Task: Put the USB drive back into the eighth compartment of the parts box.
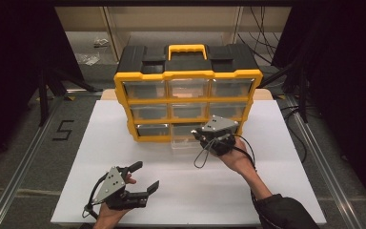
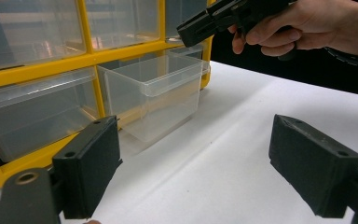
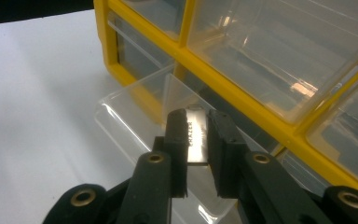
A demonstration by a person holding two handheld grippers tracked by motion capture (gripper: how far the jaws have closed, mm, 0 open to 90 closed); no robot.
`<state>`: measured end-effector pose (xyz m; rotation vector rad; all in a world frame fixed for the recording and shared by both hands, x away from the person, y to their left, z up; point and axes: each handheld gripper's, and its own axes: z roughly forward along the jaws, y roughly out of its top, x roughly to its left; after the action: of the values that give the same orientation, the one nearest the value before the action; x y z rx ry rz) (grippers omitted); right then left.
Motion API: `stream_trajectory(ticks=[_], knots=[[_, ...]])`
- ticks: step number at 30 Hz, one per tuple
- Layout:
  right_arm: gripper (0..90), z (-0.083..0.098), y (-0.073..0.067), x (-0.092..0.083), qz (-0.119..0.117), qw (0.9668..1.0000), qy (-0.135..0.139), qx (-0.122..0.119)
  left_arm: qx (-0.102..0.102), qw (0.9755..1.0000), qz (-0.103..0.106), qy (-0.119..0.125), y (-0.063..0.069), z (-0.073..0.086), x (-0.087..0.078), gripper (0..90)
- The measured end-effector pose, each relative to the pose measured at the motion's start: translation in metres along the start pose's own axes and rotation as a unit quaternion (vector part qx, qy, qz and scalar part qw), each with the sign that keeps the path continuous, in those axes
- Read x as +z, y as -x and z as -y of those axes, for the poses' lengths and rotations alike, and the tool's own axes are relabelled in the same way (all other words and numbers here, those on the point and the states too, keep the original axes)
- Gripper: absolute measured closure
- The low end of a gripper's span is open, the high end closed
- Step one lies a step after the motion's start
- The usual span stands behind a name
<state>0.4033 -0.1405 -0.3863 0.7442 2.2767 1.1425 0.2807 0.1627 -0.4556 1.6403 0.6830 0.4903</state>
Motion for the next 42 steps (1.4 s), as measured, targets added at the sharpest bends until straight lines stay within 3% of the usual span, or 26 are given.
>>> stream_trajectory(ticks=[37, 42], knots=[[78.3, 0.001, -0.003, 0.02, -0.003, 0.9999, -0.013, 0.007, -0.001, 1.0, 0.001, -0.001, 0.0, 0.0, 0.0, 16.1], [71.3, 0.0, -0.002, 0.02, -0.001, 0.9999, -0.007, 0.016, -0.001, 1.0, 0.001, -0.001, 0.0, 0.0, 0.0, 16.1]])
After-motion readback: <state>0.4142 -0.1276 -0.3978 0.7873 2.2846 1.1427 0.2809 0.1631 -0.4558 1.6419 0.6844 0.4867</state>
